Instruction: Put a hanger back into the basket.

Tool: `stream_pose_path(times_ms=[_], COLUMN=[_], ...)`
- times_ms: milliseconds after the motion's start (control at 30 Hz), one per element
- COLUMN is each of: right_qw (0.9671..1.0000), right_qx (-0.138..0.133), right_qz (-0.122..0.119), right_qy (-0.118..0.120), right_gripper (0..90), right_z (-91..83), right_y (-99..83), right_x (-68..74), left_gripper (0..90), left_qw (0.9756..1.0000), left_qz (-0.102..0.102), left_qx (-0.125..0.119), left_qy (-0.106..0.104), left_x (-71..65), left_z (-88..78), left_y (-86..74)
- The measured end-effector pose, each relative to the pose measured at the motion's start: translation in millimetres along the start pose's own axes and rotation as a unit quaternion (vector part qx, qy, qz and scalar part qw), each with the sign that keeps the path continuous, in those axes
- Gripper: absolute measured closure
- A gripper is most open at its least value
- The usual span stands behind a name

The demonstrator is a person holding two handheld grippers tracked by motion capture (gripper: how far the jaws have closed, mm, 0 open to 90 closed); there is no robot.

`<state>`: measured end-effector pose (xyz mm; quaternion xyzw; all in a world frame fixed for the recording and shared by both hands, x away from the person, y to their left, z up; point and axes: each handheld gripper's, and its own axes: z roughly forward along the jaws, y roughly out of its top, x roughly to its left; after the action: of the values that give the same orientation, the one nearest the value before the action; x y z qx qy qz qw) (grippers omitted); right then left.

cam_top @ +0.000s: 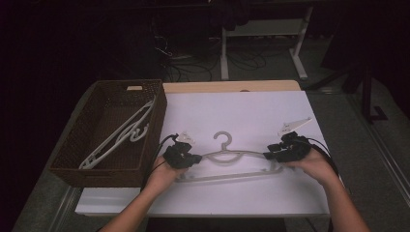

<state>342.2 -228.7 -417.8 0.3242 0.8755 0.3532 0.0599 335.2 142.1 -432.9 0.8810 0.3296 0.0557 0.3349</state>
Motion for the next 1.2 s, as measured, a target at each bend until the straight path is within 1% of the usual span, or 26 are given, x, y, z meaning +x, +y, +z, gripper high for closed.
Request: stream_pose_path(times_ms=[67,100,133,200,233,367,433,500,667,833,867,933,1000,1200], right_qw=[1.0,1.0,1.0,0.9999,0.9999,0.9998,0.9997,0.9995,0.9993,0.9991,0.9991,0.9989,0.9988,0.9986], right_qx=[-0.003,-0.005,-0.006,-0.008,-0.01,-0.016,-0.02,-0.027,-0.032,-0.031,-0.033,-0.034,-0.036,-0.039], right_qz=[0.003,0.003,0.004,0.005,0.005,0.008,0.007,0.011,0.012,0.018,0.016,0.02,0.023,0.024], right_qy=[0.0,-0.001,-0.004,-0.008,-0.01,-0.013,-0.013,-0.014,-0.017,-0.022,-0.022,-0.024,-0.026,-0.025], right_gripper=[47.8,43.3,42.1,37.2,35.0,25.3,23.7,21.2,19.3,19.2,19.2,19.2,19.2,19.2], right_z=[0.3,0.6,0.9,1.9,2.3,4.6,4.7,4.3,3.4,2.4,2.4,1.7,0.8,0.1], right_y=[-1.0,-1.5,-2.0,-2.3,-2.2,-1.7,-1.5,-0.7,0.1,-1.3,-1.7,-2.5,-3.0,-3.4], right_x=[2.4,3.1,3.4,3.9,4.3,7.7,8.9,9.5,9.9,7.5,6.6,5.2,4.3,2.4], left_gripper=[89.9,89.9,89.9,90.0,90.0,90.0,90.0,90.0,90.0,90.0,90.0,90.0,90.0,90.0], left_qw=[0.9999,0.9998,0.9997,0.9996,0.9997,0.9995,0.9994,0.9992,0.9987,0.9981,0.9978,0.9976,0.997,0.9957], left_qz=[0.0,-0.002,-0.001,-0.003,-0.006,-0.002,-0.002,-0.001,-0.006,-0.01,-0.014,-0.017,-0.018,-0.023], left_qx=[0.012,0.017,0.02,0.022,0.021,0.022,0.021,0.021,0.021,0.016,0.014,0.011,0.013,0.012], left_qy=[0.008,0.01,0.014,0.017,0.014,0.022,0.026,0.033,0.045,0.059,0.063,0.066,0.074,0.089], left_x=[1.5,2.3,3.1,4.6,5.6,7.2,9.7,12.3,25.3,40.3,44.5,51.2,56.5,73.6], left_z=[5.0,7.2,9.3,12.1,13.1,15.1,16.3,17.7,24.1,33.7,36.6,41.4,46.3,61.1], left_y=[-0.8,-1.1,-1.3,-1.6,-1.5,1.0,3.1,5.3,15.6,28.5,32.4,38.7,46.4,67.9])
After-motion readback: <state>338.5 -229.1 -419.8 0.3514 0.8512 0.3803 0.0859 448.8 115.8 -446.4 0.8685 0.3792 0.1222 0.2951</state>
